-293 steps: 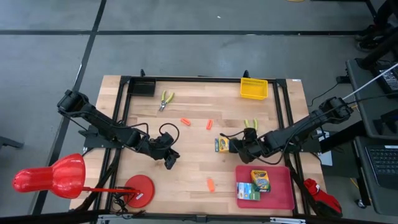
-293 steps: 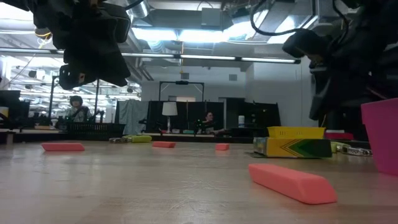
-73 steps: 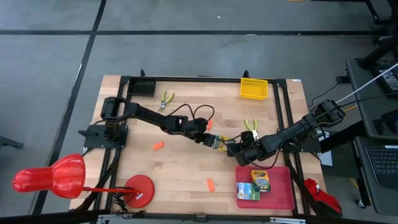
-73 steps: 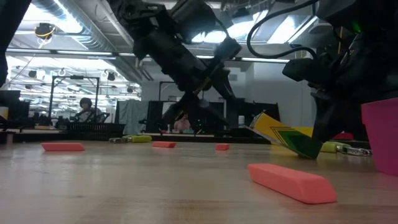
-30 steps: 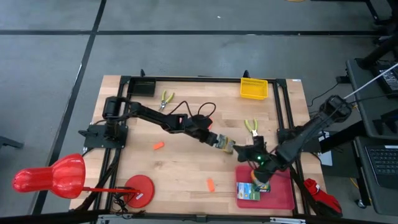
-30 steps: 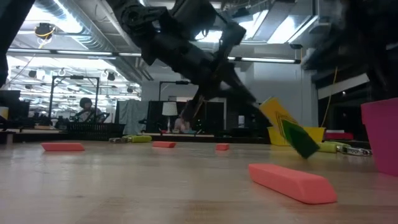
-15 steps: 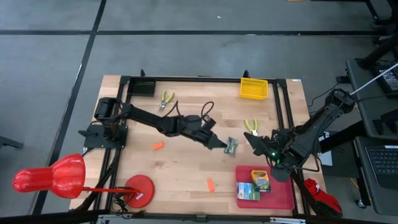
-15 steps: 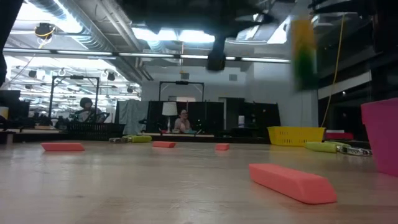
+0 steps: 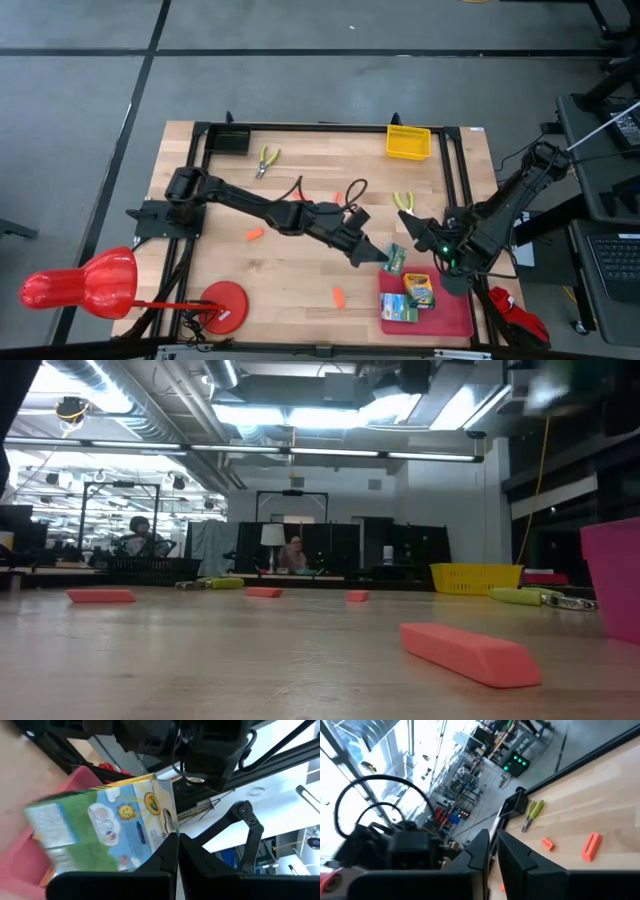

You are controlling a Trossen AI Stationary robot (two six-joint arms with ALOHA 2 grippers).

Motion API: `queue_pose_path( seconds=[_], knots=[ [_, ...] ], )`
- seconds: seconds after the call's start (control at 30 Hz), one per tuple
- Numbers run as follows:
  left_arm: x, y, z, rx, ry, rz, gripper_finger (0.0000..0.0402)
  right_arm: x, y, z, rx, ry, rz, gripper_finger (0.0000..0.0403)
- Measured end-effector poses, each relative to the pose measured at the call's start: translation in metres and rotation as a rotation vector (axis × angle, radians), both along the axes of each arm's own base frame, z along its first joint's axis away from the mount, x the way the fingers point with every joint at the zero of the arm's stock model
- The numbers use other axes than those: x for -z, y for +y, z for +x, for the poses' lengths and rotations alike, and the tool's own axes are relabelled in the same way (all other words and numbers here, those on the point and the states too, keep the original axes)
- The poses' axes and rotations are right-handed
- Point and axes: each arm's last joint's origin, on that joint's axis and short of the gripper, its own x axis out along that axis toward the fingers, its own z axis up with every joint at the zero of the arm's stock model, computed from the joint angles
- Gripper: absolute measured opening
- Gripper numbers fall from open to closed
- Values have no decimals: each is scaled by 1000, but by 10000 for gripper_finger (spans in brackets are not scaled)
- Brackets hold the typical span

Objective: Pick & Place School Supplies
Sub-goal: Put the crayon box into the pink bin

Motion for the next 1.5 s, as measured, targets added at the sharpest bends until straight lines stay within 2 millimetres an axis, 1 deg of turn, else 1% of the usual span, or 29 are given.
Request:
queue_pose_path(
  seconds=[0.1,0.27,0.47,0.57,0.67,0.77,0.93,1.03,1.13,1.23,1.43,1.5],
  knots=[
    [8,-8,7,14,20,-9,1,-1,3,-3,-20,-7,7,40],
    [16,-24,21,40,22,-31,1,-3,5,-8,-45,-11,12,40],
    [24,-47,50,110,-2,-71,1,-8,4,-10,-47,-9,9,40],
    [33,-57,63,134,-3,-85,1,-8,3,-10,-47,-9,9,40],
    [34,-65,74,157,-36,-90,1,-9,4,-10,-48,-12,14,40],
    [33,-68,86,186,-100,-114,1,-9,4,-10,-51,-17,20,40],
    [47,-69,103,214,-108,-158,1,-9,6,-12,-61,-18,22,40],
    [54,-70,107,219,-97,-174,1,-9,7,-13,-69,-18,22,40],
    [57,-68,108,215,-78,-177,6,-9,8,-14,-77,-13,15,40],
    [62,-63,109,215,-34,-154,33,-9,10,-15,-85,-8,9,40],
    [77,-48,111,246,130,-123,127,-9,11,-18,-100,0,-1,40],
    [80,-43,111,247,150,-104,152,-9,12,-18,-101,3,-7,40]
  ],
)
